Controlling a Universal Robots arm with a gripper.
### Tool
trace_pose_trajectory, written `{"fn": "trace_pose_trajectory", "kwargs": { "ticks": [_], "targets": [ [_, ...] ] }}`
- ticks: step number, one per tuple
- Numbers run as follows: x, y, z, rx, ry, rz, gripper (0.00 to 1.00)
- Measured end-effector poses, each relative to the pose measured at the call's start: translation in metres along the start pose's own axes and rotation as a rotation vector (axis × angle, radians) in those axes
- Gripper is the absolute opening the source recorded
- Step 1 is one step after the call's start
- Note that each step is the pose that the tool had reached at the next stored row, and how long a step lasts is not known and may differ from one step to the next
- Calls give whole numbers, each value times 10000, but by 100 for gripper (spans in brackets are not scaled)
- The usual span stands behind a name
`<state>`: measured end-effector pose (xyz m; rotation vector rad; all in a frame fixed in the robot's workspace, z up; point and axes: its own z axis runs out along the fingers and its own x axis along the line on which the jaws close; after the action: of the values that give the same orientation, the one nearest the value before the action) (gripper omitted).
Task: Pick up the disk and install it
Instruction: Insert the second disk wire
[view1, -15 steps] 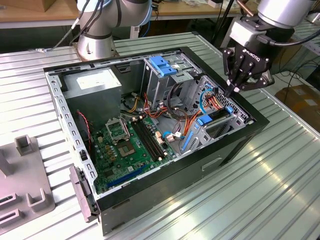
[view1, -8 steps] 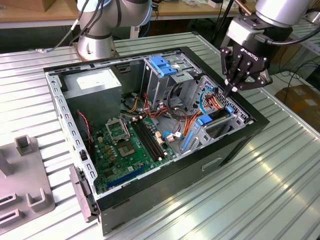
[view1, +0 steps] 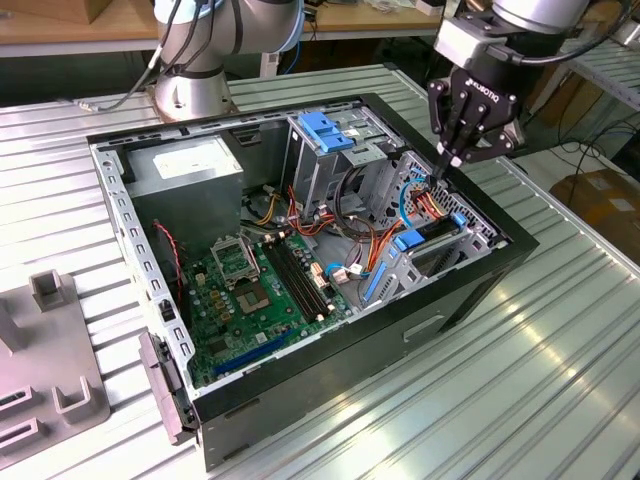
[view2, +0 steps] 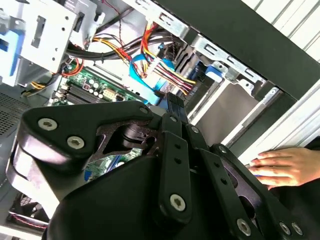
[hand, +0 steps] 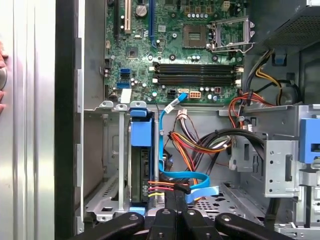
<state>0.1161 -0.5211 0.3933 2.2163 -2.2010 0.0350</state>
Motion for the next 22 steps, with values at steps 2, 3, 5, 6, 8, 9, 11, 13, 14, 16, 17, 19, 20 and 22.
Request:
{"fn": "trace_pose_trajectory", "kwargs": {
  "ticks": [2, 3, 5, 6, 8, 9, 11, 13, 14, 16, 17, 19, 20, 22],
  "targets": [
    [-44, 3, -5, -1, 74, 0, 11],
    [-54, 7, -6, -1, 111, 2, 11],
    [-90, 43, -7, -1, 229, -10, 11],
    [-100, 47, -6, -1, 235, -12, 11],
    [-149, 48, -4, 0, 266, -19, 11],
    [-161, 49, -4, -1, 302, -21, 11],
    [-175, 48, -2, -1, 385, -32, 11],
    [-187, 49, 2, -2, 545, -45, 11],
    [-195, 49, 5, -3, 630, -53, 11],
    [-229, 48, 13, -4, 859, -71, 11],
    [-240, 48, 16, -5, 928, -75, 11],
    [-256, 48, 22, -5, 996, -79, 11],
    [-265, 48, 24, -5, 1030, -81, 24],
    [-282, 48, 29, -6, 1108, -83, 30]
  ]
}}
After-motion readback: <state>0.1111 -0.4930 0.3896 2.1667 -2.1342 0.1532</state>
